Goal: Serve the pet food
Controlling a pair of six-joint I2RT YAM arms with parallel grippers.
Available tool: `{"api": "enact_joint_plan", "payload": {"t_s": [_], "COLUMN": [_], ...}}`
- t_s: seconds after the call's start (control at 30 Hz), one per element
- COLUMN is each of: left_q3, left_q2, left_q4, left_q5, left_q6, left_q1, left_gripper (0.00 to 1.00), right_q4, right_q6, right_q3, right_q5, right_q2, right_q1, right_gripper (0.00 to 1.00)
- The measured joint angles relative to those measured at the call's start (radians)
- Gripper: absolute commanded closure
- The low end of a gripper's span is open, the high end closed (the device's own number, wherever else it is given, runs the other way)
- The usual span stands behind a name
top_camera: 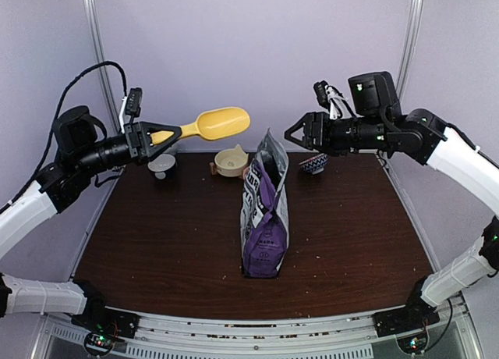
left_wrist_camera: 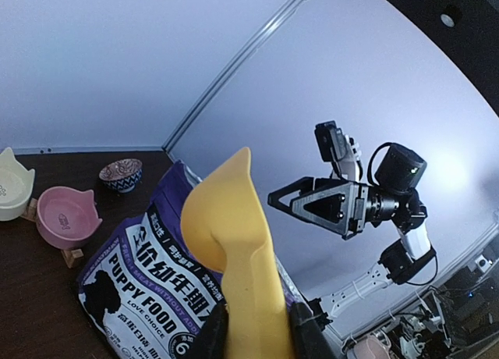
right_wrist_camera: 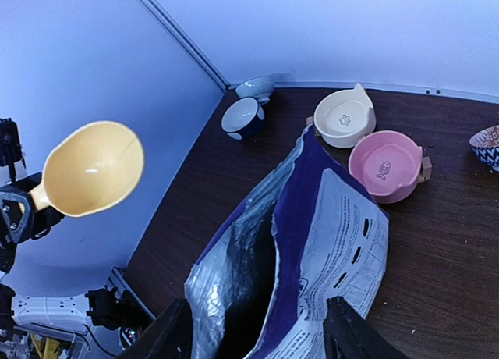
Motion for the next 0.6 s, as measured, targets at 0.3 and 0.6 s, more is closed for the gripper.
{"api": "enact_joint_plan", "payload": {"t_s": [0.3, 0.6], "left_q3": [-0.043, -0.047], "left_q2": [-0.041, -0.05], "left_q4": [0.018, 0.003], "left_q5": [-0.04, -0.04], "left_q6": [-0.034, -0.034], "left_q1": [0.04, 0.05], "left_gripper": [0.92, 0.93], "right_q4": [-0.168, -0.303], "right_q6": [-0.047, -0.051], "right_q3": [0.161, 0.252], "right_q5": [0.076, 0.197], "right_q2": [0.184, 0.272], "right_q1": [0.034, 0.058], "right_gripper": [0.64, 1.0]}}
